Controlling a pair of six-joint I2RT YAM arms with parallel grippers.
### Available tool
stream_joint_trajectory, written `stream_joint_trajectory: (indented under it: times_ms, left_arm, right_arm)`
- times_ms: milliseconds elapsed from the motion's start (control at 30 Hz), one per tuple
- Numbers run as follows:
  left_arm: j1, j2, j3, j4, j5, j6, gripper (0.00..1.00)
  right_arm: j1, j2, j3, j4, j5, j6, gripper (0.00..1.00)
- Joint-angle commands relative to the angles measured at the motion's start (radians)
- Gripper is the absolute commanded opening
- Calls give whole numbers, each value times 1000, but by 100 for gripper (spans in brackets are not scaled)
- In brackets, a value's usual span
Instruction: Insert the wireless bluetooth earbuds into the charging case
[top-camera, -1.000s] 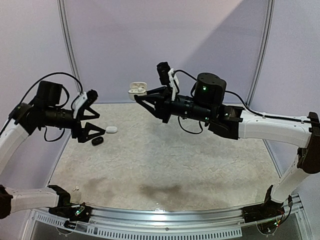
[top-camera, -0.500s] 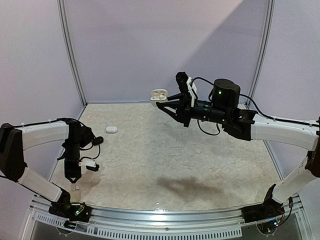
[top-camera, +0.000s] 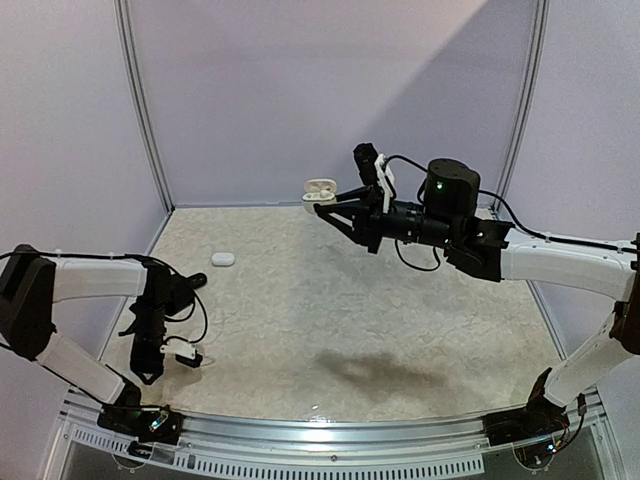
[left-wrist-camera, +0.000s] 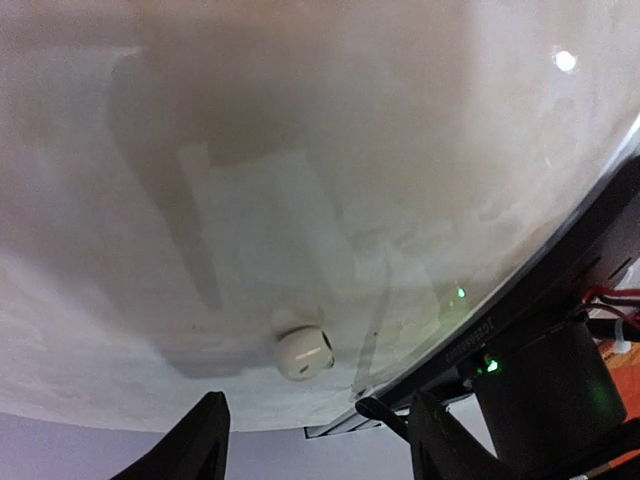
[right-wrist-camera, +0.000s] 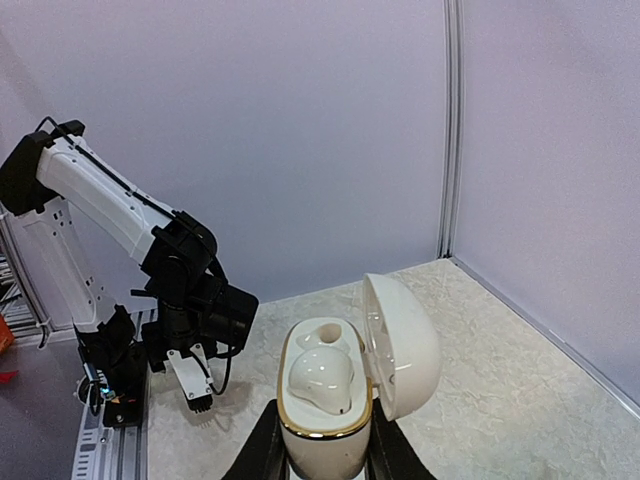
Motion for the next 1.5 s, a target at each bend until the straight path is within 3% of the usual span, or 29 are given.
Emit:
stream_joint_trajectory:
  times_ms: [0, 433, 600, 767, 1000, 1200, 1300, 1367, 1467]
  left_arm:
    - [-34, 59, -34, 91, 2, 24, 61]
    - [-63, 142, -9, 118, -5, 23, 45]
    - [-77, 205, 42, 120, 0, -18, 33]
    - [-77, 272, 72, 180, -64, -23, 14]
    - [-67, 325, 115, 192, -63, -14, 1]
    - [-46, 385, 262, 133, 4, -54, 1]
    - [13, 386, 350, 43, 69, -38, 6]
    - [94, 357, 397, -32, 125, 28, 11]
    - [232, 280, 382, -138, 122, 253, 15]
  right_arm:
    - [-8, -13, -2, -43, 28, 10, 0]
    - [-8, -65, -47, -42, 74, -2, 0]
    - [-8, -70, -45, -55, 85, -18, 0]
    - [-8, -74, -33, -80, 92, -42, 0]
    - [-8, -80, -17, -117, 103, -64, 0]
    - [-8, -78, -8, -125, 105, -68, 0]
    - [-8, -76, 3, -148, 104, -68, 0]
    - [-7, -77, 3, -155, 103, -68, 0]
    - [-8, -82, -8, -146, 104, -68, 0]
